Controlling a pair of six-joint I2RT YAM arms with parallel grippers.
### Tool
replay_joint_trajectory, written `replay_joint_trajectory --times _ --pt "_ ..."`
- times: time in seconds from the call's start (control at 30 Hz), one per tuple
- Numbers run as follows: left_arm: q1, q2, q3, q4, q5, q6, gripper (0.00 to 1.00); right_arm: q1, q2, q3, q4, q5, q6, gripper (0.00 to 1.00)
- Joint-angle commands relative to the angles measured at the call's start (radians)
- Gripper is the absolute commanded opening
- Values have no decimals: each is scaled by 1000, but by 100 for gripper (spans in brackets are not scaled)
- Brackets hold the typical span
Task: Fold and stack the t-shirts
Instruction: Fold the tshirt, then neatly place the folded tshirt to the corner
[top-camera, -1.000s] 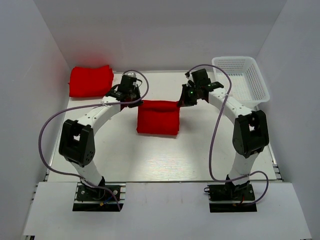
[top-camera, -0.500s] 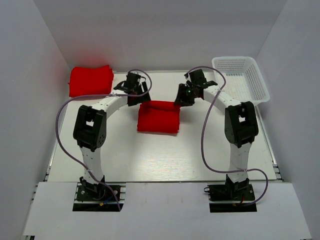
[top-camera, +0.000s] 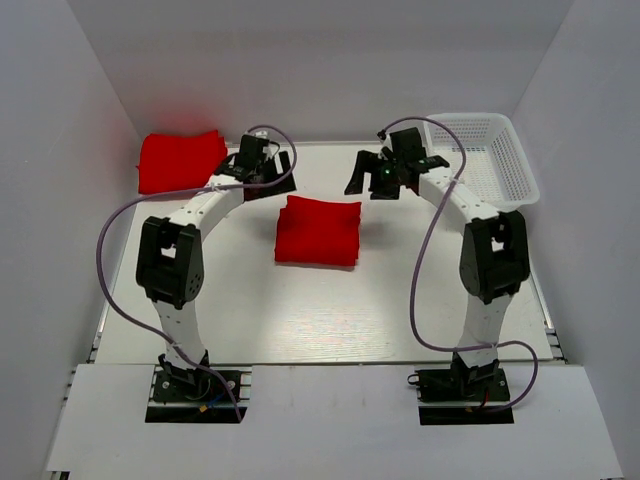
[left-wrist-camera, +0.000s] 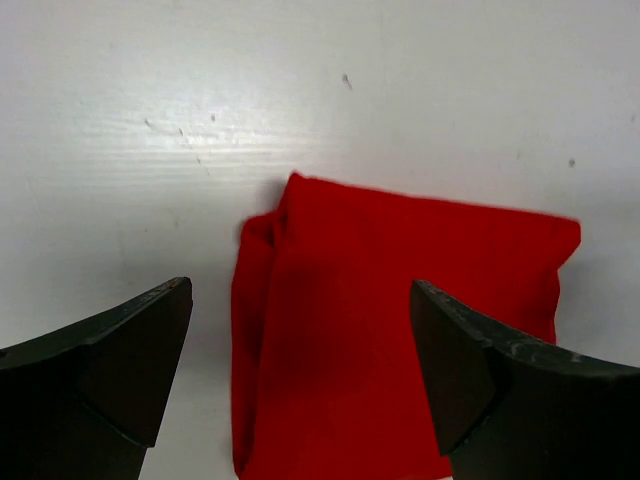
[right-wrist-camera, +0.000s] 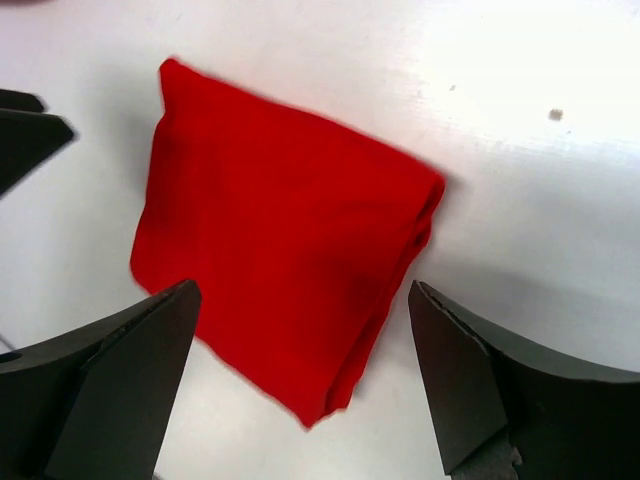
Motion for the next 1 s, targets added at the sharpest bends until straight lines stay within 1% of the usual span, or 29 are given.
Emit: replay_joint_trajectory --times 0.0,0.03,0.1,0.13,0.3,0.47,0.67,0.73,0.8,0.87,0.9,0.97 --pt "-2 -106 -94 12 88 37 100 6 -124 -63 36 -53 -44 90" --pt "-11 -115 -107 12 88 49 100 9 -138 -119 44 -87 -45 90" --pt "-22 -134 -139 22 97 60 100 14 -174 -152 72 -130 -48 90" --pt "-22 -143 -139 22 127 74 100 18 -190 -179 72 -148 -53 90" --pt "-13 -161 -183 20 177 62 100 34 -241 -238 73 -144 -50 90" --pt "-3 -171 -204 17 177 62 100 45 -228 -247 98 -213 -38 90" --pt "-3 -85 -213 17 191 104 100 48 -245 -268 101 -197 -45 90" --pt "-26 -63 -204 17 191 134 100 48 -250 -270 93 -182 -50 90" --pt "-26 -33 -204 17 191 143 100 46 -264 -279 89 -176 -53 90" --pt "-26 -8 -204 -4 159 143 100 45 -283 -285 87 -170 -59 90" --pt "-26 15 -193 -17 121 143 100 45 -291 -291 85 -156 -61 90" --pt "-36 39 -184 -30 100 155 100 43 -317 -304 82 -147 -64 90"
